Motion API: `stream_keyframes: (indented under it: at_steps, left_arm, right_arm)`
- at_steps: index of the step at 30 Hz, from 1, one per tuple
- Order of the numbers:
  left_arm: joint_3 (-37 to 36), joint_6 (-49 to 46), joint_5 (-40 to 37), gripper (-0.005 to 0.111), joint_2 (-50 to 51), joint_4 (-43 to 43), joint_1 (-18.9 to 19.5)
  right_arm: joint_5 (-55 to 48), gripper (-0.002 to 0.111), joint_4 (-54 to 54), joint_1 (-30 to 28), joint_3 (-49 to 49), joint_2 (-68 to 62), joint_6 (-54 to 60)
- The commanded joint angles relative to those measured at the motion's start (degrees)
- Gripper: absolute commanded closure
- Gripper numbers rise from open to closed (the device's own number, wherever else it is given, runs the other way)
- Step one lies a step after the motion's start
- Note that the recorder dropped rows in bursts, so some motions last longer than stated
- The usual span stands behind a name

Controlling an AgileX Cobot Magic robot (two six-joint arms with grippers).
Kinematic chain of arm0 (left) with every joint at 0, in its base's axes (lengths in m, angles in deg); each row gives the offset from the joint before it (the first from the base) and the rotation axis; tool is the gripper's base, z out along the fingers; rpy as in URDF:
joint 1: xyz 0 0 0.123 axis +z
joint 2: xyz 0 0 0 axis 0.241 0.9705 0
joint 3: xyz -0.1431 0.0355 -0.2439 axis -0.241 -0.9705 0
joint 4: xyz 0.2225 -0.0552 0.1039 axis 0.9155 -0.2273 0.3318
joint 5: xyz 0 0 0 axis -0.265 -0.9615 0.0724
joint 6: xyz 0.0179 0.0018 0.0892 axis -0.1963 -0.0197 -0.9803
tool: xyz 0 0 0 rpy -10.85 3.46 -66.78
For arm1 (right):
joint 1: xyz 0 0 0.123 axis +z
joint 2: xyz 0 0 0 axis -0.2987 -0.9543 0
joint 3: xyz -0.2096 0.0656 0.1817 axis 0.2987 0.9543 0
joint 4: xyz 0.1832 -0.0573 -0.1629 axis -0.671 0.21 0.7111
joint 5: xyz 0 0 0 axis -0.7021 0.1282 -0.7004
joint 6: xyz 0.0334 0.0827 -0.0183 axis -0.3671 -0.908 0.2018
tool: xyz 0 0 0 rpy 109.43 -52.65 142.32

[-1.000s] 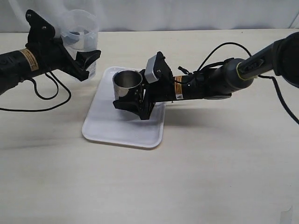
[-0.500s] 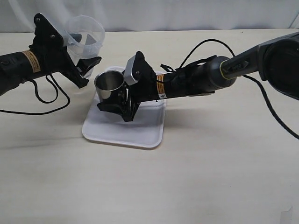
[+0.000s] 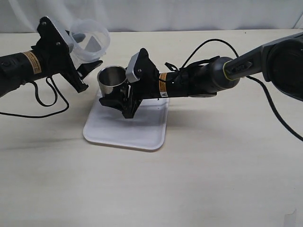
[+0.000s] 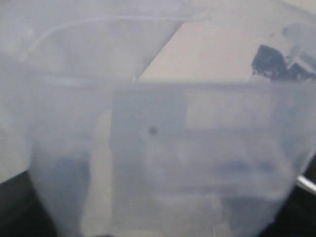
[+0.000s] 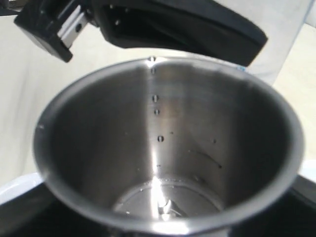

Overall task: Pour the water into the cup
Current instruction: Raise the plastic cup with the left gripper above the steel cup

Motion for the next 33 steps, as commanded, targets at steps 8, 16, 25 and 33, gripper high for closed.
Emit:
stream_keyframes:
  at_steps: [8, 16, 25, 33]
  left_arm:
    - [0.5, -12.89, 1.85, 0.107, -0.24, -0.6, -0.31]
    - [0.5, -19.08, 1.99, 0.107, -0.24, -0.6, -0.31]
    - [0.5, -23.87, 1.99, 0.107, -0.24, -0.6, -0.31]
    - [0.59, -27.99, 1.99, 0.107, -0.24, -0.86, -0.31]
  right_arm:
    - [0.47, 0.104, -0.73, -0.02, -0.42, 0.32, 0.65]
    - [0.47, 0.104, -0.73, -0.02, -0.42, 0.08, 0.65]
    - [1.24, 0.104, -1.18, -0.02, -0.42, -1.18, 1.58]
    - [4.12, 0.104, -1.03, -0.02, -0.42, -1.18, 1.58]
